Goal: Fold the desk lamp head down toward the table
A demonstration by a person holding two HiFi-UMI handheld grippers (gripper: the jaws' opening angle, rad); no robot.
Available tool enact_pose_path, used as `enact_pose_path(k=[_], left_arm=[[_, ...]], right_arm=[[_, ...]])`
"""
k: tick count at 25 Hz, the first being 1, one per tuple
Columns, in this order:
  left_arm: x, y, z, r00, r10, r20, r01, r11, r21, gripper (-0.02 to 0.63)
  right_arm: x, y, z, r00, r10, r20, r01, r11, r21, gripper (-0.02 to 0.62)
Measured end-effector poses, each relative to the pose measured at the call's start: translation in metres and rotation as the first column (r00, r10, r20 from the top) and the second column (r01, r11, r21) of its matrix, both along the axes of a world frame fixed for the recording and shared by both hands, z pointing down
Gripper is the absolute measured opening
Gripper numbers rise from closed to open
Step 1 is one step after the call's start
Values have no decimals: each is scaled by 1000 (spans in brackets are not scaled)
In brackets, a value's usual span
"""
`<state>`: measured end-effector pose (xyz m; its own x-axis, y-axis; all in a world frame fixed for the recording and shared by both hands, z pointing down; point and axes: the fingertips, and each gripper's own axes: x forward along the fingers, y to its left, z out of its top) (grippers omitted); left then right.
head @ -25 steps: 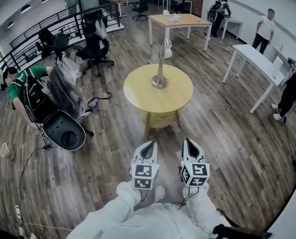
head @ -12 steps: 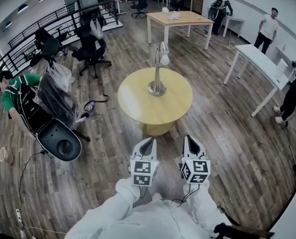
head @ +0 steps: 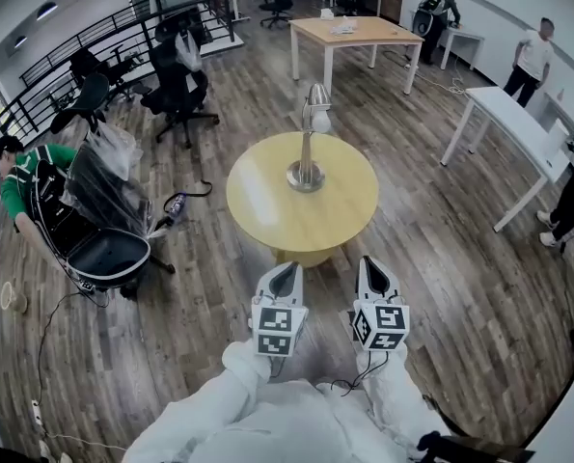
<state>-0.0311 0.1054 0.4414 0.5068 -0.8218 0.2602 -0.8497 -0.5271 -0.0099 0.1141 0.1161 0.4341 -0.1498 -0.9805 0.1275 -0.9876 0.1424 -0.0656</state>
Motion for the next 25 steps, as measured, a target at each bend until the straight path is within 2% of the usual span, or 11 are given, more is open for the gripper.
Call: enact_pose_path(k=[13,25], left_arm=[[3,-56,4,1000,6,1,-6,1000,3,2],[11,-148,3,999,40,-15,-39,999,7,2]], right_arm=[[3,-55,13,1000,6,7,-6,1000,-22,14],[5,-140,15,1000,29,-7,-30,999,-26,14]])
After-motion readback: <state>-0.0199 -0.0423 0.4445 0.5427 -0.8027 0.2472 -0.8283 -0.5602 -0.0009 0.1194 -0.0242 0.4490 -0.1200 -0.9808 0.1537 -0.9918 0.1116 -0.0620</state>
